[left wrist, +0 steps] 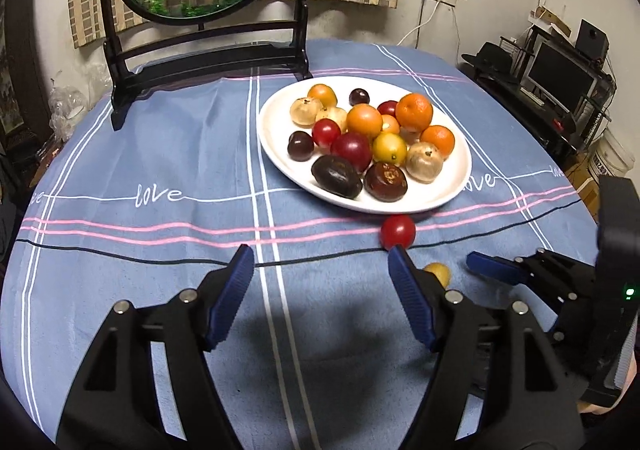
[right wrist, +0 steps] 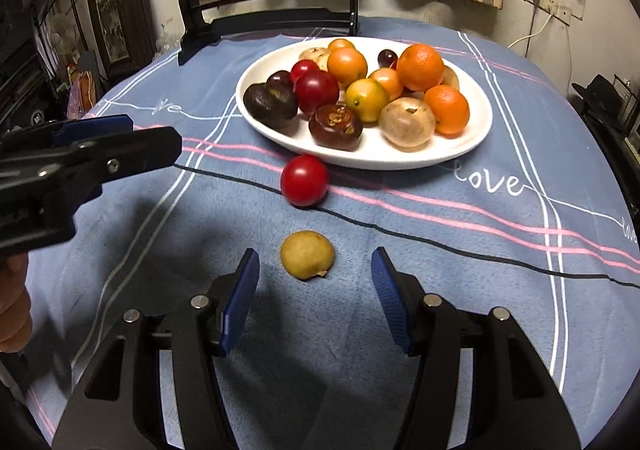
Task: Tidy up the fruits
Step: 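Grasp the small yellow fruit with the right tool while the left grasps the red fruit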
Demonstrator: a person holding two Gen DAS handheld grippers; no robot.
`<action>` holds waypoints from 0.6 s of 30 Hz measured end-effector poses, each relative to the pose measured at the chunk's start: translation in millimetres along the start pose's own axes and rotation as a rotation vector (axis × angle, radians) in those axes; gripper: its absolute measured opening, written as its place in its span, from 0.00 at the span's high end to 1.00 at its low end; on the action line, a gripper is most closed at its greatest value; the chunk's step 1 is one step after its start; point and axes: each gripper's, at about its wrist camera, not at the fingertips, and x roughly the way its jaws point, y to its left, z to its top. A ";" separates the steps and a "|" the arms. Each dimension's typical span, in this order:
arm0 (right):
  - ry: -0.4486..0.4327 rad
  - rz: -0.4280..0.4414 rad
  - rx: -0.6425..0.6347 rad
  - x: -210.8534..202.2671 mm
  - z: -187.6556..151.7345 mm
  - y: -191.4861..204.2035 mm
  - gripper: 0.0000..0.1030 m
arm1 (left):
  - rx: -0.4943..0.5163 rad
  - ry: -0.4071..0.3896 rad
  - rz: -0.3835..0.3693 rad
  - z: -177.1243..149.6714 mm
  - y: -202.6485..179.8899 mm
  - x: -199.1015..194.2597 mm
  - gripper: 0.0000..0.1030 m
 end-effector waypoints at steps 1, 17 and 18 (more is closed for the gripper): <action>0.004 -0.005 -0.003 2.1 0.1 1.0 0.43 | 0.004 -0.001 0.002 -0.7 -0.5 0.5 0.28; -0.019 -0.001 -0.009 6.3 -1.0 -2.6 0.72 | 0.006 0.069 -0.022 -6.3 -5.5 24.9 0.27; -0.025 0.003 0.002 2.0 -1.3 -6.6 0.72 | 0.006 0.077 -0.027 -6.7 -7.4 26.5 0.27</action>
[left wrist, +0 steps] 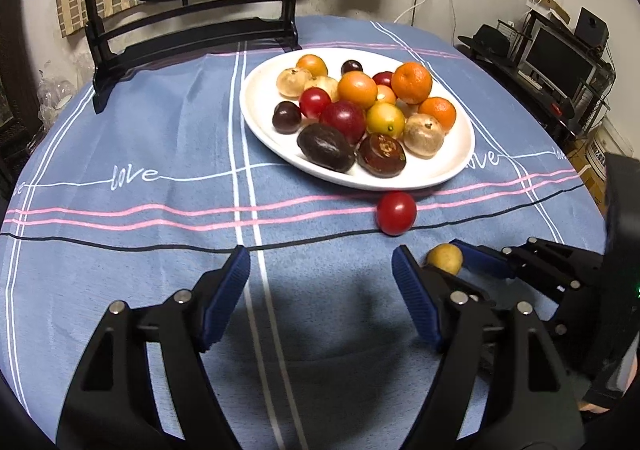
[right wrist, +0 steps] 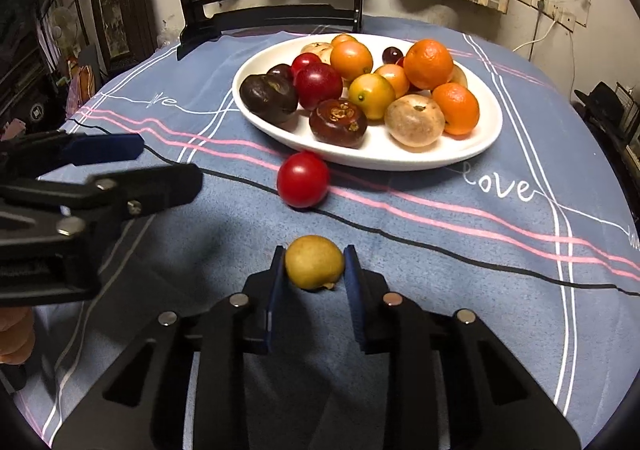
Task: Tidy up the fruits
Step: 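Grasp the small yellow fruit with the right tool while the left grasps the red fruit, then carry both last fruits onto the white plate and open both tools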
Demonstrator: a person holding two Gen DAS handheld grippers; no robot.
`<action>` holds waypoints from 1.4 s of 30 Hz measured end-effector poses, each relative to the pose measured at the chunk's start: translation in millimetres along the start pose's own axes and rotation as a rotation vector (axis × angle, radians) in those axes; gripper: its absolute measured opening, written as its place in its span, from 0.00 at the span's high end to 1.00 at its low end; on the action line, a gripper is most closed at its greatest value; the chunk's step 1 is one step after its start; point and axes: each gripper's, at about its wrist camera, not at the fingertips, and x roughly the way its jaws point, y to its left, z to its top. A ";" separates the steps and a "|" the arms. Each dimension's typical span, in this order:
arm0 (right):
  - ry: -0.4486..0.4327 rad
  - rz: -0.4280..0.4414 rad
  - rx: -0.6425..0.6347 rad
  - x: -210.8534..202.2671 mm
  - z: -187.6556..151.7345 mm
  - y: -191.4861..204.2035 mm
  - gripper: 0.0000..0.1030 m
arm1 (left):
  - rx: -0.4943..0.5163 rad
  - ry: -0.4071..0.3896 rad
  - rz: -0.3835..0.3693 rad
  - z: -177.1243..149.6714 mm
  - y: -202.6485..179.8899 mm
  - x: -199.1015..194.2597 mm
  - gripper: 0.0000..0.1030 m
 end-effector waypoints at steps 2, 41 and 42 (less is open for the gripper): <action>-0.020 -0.004 0.029 -9.7 -0.2 -10.3 0.72 | -0.003 0.023 -0.015 0.0 -4.1 4.9 0.27; -0.098 -0.004 0.248 -36.3 -3.9 -70.2 0.72 | 0.068 0.009 -0.022 9.7 -40.6 12.2 0.71; -0.102 0.001 0.248 -37.6 -2.8 -68.8 0.72 | 0.072 -0.001 -0.024 11.2 -40.0 7.6 0.71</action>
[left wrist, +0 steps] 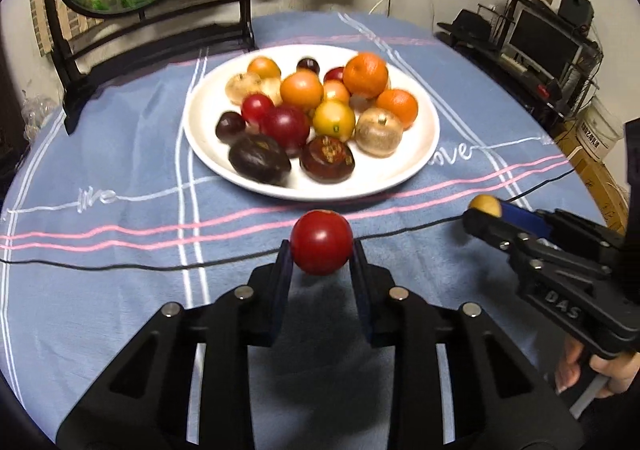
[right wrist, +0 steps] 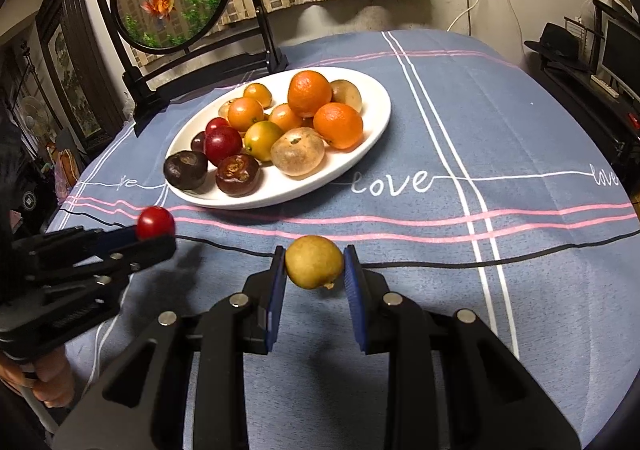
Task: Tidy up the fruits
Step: 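Carry both last fruits onto the white plate and open both tools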
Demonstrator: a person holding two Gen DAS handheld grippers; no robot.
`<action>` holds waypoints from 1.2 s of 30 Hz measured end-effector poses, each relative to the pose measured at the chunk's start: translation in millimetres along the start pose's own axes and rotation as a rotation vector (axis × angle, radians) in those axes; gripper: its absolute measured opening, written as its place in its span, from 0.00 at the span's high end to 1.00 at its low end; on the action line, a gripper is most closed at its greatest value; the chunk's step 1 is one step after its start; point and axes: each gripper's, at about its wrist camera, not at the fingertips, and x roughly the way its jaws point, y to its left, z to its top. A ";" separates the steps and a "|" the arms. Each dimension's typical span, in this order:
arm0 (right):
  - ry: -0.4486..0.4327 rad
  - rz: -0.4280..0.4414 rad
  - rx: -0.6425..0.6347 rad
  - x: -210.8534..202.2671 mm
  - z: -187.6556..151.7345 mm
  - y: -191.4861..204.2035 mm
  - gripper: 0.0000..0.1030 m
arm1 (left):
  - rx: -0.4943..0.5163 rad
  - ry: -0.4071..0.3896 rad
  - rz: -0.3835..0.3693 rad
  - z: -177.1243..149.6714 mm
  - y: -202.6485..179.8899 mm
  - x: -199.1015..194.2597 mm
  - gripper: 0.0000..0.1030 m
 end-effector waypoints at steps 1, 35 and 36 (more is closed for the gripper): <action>-0.007 0.009 0.001 -2.7 1.8 2.1 0.72 | 0.007 -0.012 -0.002 2.8 0.6 -6.2 0.71; -0.074 -0.037 -0.138 87.9 144.7 47.1 0.42 | -0.133 -0.041 0.129 112.1 67.8 70.6 0.47; -0.074 -0.039 -0.135 84.3 142.7 45.8 0.42 | -0.138 -0.036 0.117 111.4 67.8 68.2 0.46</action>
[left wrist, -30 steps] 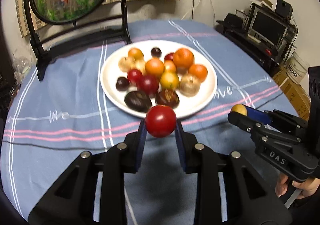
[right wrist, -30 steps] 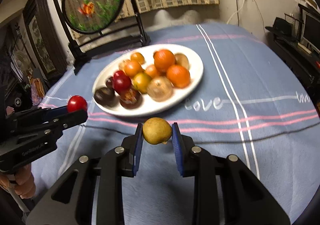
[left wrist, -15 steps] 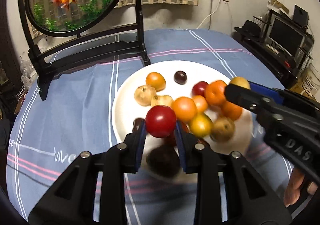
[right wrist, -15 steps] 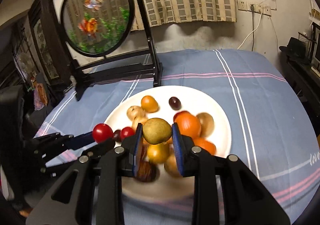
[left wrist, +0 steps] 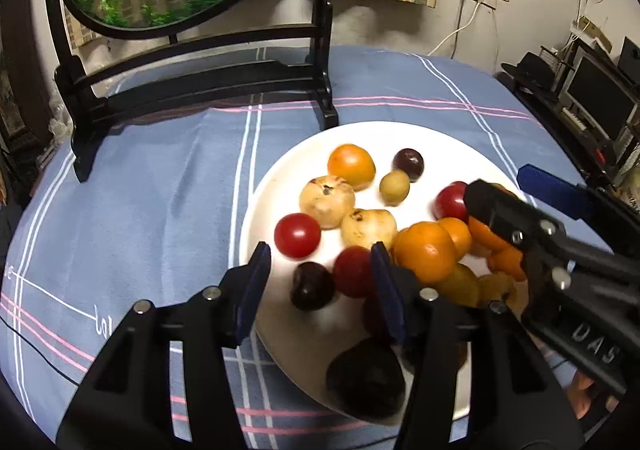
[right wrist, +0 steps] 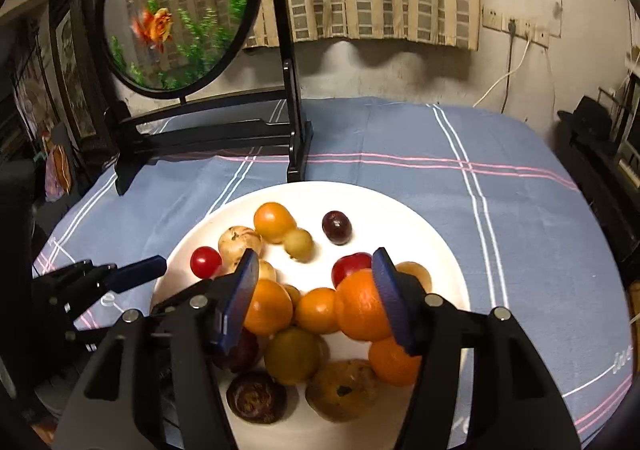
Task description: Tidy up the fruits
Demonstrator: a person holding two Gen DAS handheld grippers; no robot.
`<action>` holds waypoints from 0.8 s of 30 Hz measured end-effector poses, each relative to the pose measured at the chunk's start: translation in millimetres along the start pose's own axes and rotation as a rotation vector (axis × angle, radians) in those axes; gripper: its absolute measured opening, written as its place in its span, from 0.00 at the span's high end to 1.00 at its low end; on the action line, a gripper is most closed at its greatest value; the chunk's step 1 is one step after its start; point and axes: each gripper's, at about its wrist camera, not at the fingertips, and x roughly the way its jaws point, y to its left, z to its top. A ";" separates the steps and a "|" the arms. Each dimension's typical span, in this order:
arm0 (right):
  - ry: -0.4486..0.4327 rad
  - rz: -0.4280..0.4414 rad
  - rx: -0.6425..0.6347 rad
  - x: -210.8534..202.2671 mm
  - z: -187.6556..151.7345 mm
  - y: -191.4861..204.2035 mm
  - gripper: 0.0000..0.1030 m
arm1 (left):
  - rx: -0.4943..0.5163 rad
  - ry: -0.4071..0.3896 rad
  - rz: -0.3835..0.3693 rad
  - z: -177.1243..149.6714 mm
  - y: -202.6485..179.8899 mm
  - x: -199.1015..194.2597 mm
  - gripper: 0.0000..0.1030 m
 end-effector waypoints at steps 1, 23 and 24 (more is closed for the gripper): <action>-0.002 0.003 0.011 -4.6 -2.2 -2.3 0.42 | -0.004 0.002 -0.009 -0.8 0.6 -2.7 0.40; 0.022 -0.073 0.061 -110.3 -131.2 -12.9 0.42 | -0.005 -0.041 -0.044 -120.8 -4.4 -102.4 0.16; 0.028 -0.074 0.069 -111.0 -137.0 -12.4 0.42 | -0.007 -0.044 -0.035 -126.6 -4.1 -105.4 0.16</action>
